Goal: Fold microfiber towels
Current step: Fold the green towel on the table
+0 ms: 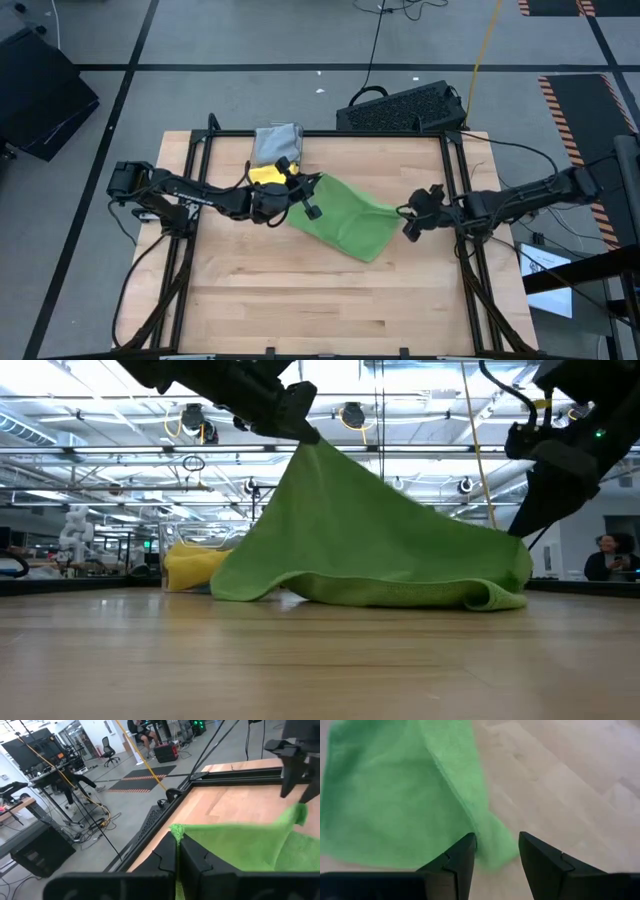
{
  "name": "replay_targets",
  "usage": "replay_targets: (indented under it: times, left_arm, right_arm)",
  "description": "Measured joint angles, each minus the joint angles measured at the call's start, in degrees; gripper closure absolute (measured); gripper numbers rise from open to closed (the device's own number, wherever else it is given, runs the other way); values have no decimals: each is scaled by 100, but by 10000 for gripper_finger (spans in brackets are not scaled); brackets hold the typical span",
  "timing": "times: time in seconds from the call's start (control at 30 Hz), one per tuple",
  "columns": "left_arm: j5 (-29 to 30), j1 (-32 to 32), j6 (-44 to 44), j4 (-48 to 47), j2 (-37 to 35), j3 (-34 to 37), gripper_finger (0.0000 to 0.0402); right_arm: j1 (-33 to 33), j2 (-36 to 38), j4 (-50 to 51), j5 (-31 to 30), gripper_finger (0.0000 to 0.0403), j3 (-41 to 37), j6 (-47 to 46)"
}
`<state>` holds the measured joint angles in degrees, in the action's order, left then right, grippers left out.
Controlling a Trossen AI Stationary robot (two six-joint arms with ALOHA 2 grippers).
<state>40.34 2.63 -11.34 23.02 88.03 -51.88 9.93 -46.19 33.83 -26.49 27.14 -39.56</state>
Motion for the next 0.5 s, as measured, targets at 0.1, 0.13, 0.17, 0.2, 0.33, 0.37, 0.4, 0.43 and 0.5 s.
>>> replay_targets:
  times: [0.1, 0.13, 0.17, 0.2, 0.33, 0.37, 0.4, 0.43, 0.5]
  left_arm:
    - [2, -9, 14, -26, 0, 0, 395]
    - [-2, -9, 16, -31, 0, 0, 397]
    - [-17, -12, 18, -36, 0, 0, 398]
    - [-56, -19, 28, -36, 1, 0, 397]
    - [-143, -45, 85, -43, 0, 0, 393]
    - [-151, -55, 93, -43, 0, 0, 395]
    - [-151, -61, 95, -45, 0, 0, 397]
    - [-155, -63, 99, -45, 0, 0, 398]
    - [-220, -76, 116, -45, 0, 0, 395]
  right_arm:
    - [201, 0, 23, -25, 257, 0, -323]
    - [253, -1, 28, -25, 257, 0, -409]
    - [306, 2, 26, -27, 257, 0, -500]
    - [358, 2, 26, -29, 257, 0, -591]
    - [621, -154, -91, -29, 257, 0, -774]
    - [703, -262, -160, -29, 257, -1, -776]
    - [781, -392, -312, -30, 257, -18, -771]
    - [854, -542, -527, -41, 257, -47, -725]
    - [955, -886, -929, -72, 255, -136, -534]
